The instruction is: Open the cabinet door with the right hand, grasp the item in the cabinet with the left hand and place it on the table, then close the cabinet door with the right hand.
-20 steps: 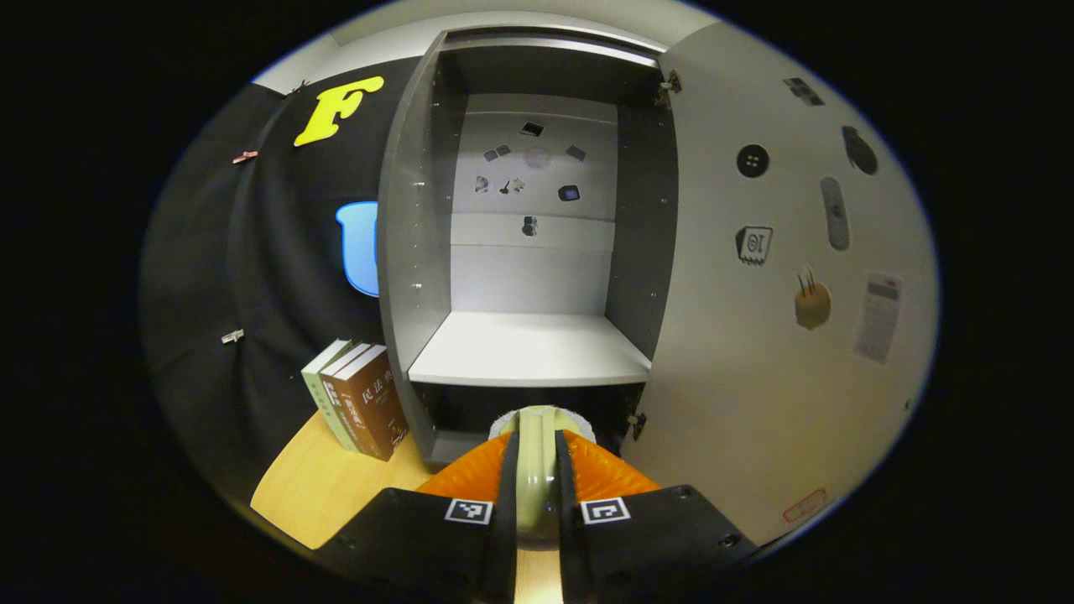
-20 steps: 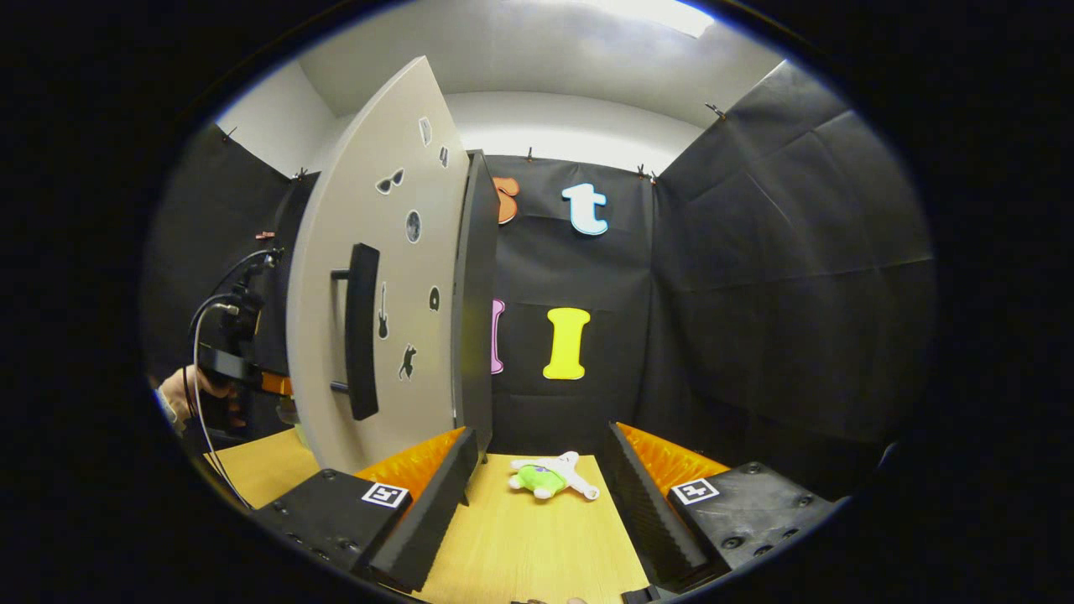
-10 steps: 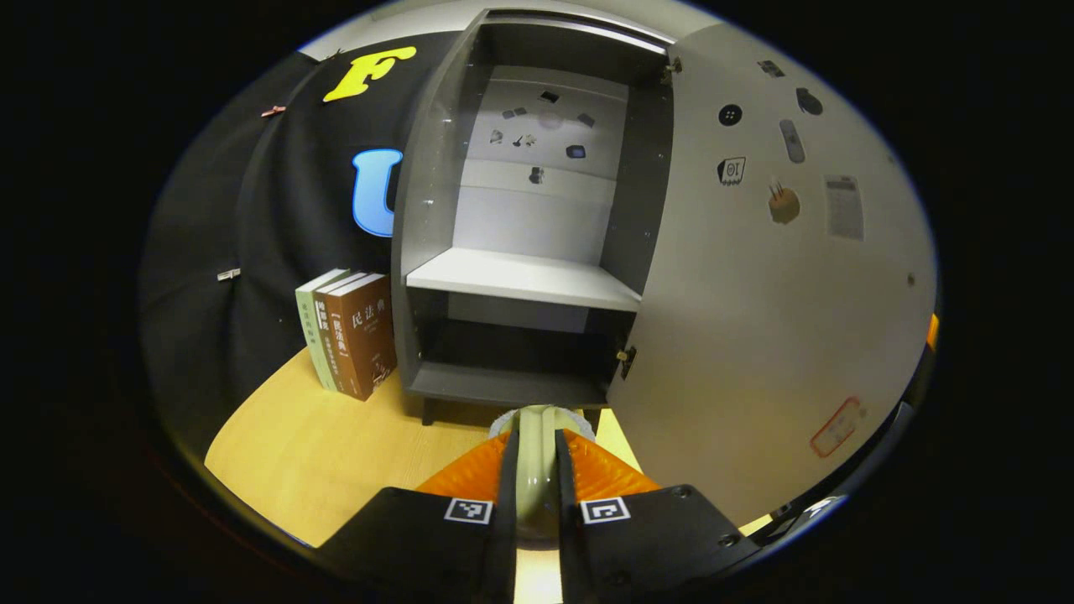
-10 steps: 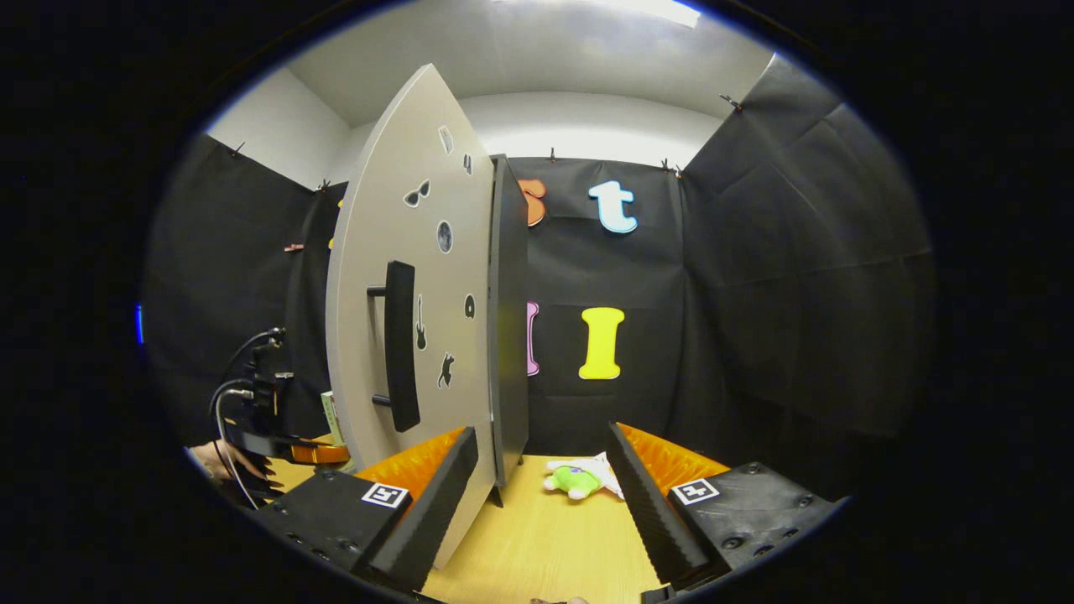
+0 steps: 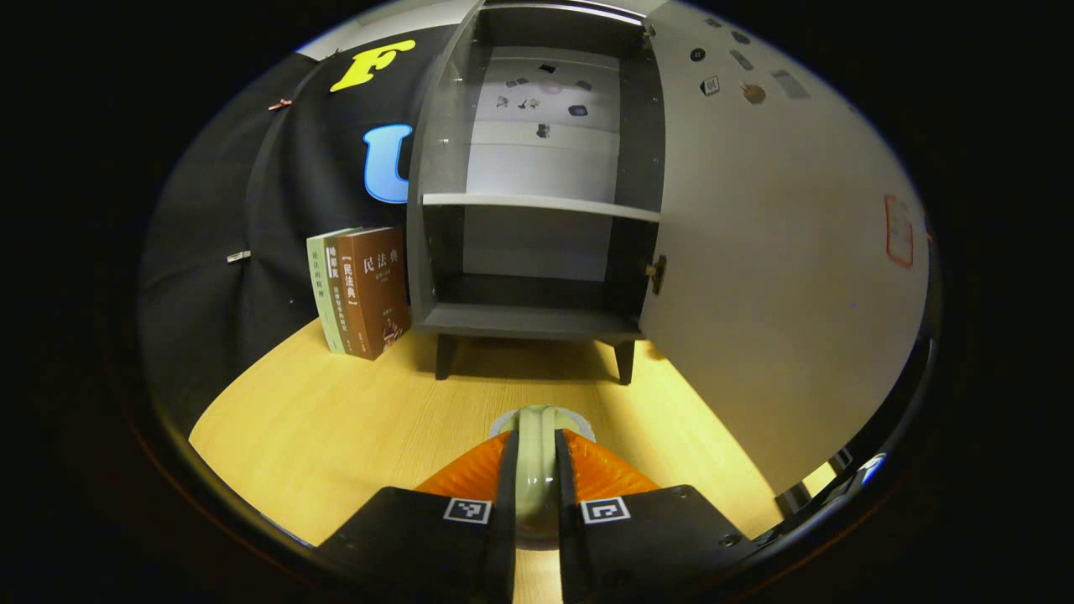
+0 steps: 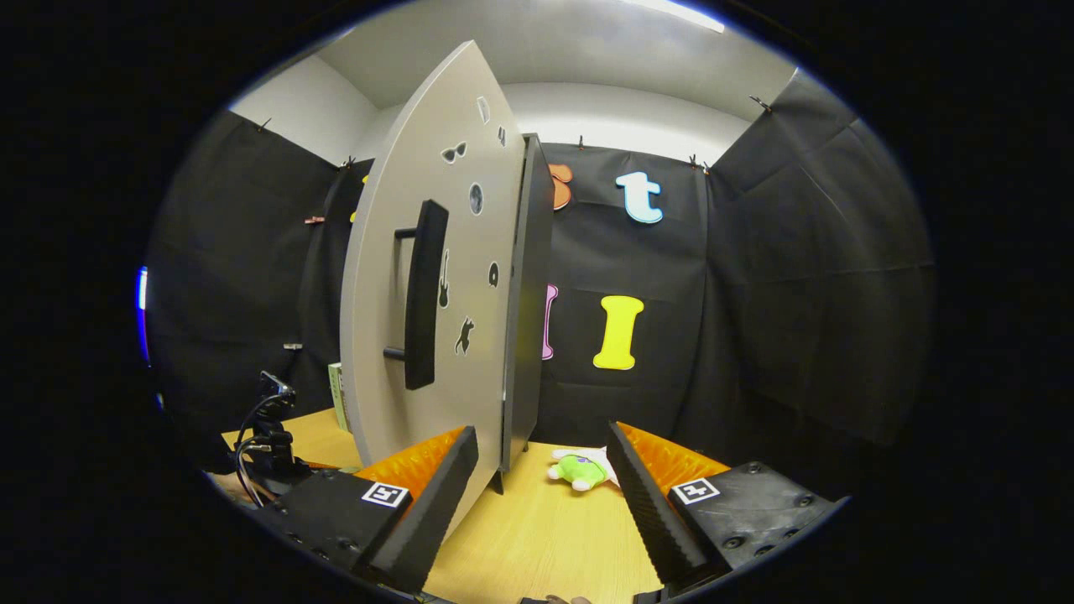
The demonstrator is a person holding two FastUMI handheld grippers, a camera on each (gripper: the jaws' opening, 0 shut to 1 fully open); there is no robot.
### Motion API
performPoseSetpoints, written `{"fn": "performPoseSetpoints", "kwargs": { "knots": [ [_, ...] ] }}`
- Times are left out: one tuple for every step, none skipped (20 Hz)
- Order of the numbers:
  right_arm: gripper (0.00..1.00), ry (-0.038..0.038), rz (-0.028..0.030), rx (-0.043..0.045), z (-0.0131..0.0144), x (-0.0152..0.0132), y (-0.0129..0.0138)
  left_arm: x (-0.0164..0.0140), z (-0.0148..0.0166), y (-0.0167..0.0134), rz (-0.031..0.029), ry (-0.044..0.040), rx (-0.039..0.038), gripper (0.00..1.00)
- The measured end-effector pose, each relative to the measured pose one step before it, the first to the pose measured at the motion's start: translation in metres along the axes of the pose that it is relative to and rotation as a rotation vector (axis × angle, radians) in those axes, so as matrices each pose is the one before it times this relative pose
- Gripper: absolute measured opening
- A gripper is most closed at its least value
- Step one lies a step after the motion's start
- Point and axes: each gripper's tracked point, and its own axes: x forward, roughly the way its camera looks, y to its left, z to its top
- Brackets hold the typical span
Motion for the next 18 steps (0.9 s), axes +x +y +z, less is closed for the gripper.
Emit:
{"fn": "performPoseSetpoints", "kwargs": {
  "knots": [
    [0.98, 0.00193, 0.00434, -0.00219, -0.00310, -0.00152, 0.00413, 0.00290, -0.01202, 0.00038, -0.00231, 0.01107, -0.00686, 0.25],
    [0.98, 0.00179, 0.00287, 0.00308, -0.00330, -0.00259, 0.00180, 0.00248, -0.00883, 0.00102, 0.00226, 0.00726, -0.00559, 0.25],
    [0.98, -0.00029, 0.00011, 0.00520, -0.00291, -0.00238, 0.00077, 0.00261, -0.00665, 0.00181, 0.00850, 0.00009, -0.00531, 0.26],
    [0.98, 0.00177, -0.00260, 0.00458, -0.00332, -0.00262, -0.00039, 0.00275, -0.00606, 0.00133, 0.00295, -0.00253, -0.00506, 0.25],
    [0.98, 0.00732, -0.00659, 0.00433, -0.00460, -0.00127, -0.00254, 0.00444, -0.00487, 0.00010, -0.00250, -0.00143, -0.00757, 0.25],
    [0.98, 0.01162, -0.00334, 0.00283, -0.00477, -0.00175, -0.00191, 0.00218, -0.00734, 0.00139, -0.00229, 0.00037, -0.00840, 0.27],
    [0.98, 0.01050, -0.00053, -0.00406, -0.00250, -0.00135, -0.00050, 0.00422, -0.00444, 0.00205, 0.00054, -0.00494, -0.00950, 0.25],
    [0.98, 0.00849, -0.00357, -0.01485, -0.00278, -0.00182, -0.00177, 0.00328, -0.00478, 0.00191, 0.00325, 0.00117, -0.01087, 0.25],
    [0.98, 0.00507, -0.00228, -0.01805, -0.00089, -0.00146, -0.00124, 0.00284, -0.00557, 0.00239, 0.00931, 0.00851, -0.00811, 0.25],
    [0.98, 0.00122, 0.00258, -0.01586, -0.00079, -0.00065, 0.00074, 0.00397, -0.00502, 0.00285, 0.00969, 0.00248, -0.00497, 0.25],
    [0.98, -0.00064, 0.00394, -0.00874, -0.00173, -0.00044, 0.00176, 0.00318, -0.00380, 0.00334, 0.00682, 0.00556, -0.00169, 0.28],
    [0.98, 0.00262, 0.00565, -0.00694, -0.00197, -0.00049, 0.00175, 0.00196, -0.00416, 0.00125, 0.00157, 0.00619, 0.00030, 0.27],
    [0.98, 0.00536, 0.00553, -0.00380, -0.00320, -0.00078, 0.00306, 0.00178, -0.00407, -0.00082, -0.00545, 0.00783, 0.00257, 0.28],
    [0.98, 0.01258, 0.00938, -0.00301, -0.00384, -0.00063, 0.00106, -0.00153, -0.00004, 0.00042, 0.00213, -0.00003, 0.00387, 0.29],
    [0.98, 0.01213, 0.00900, -0.00119, -0.00229, 0.00041, 0.00334, 0.00302, 0.00124, -0.00107, -0.00591, -0.00167, 0.00559, 0.41],
    [0.98, 0.00641, 0.00828, 0.00252, -0.00080, -0.00040, 0.00314, -0.00174, 0.00048, -0.00113, -0.00340, 0.00014, 0.00606, 0.40],
    [0.98, 0.00329, 0.00667, 0.00449, 0.00046, 0.00034, 0.00284, -0.00281, 0.00427, -0.00068, -0.00532, -0.00303, 0.00553, 0.68],
    [0.98, -0.00176, 0.00173, 0.00356, 0.00176, -0.00068, 0.00047, -0.00201, 0.00420, -0.00003, -0.00037, -0.00560, 0.00706, 0.66]
  ]
}}
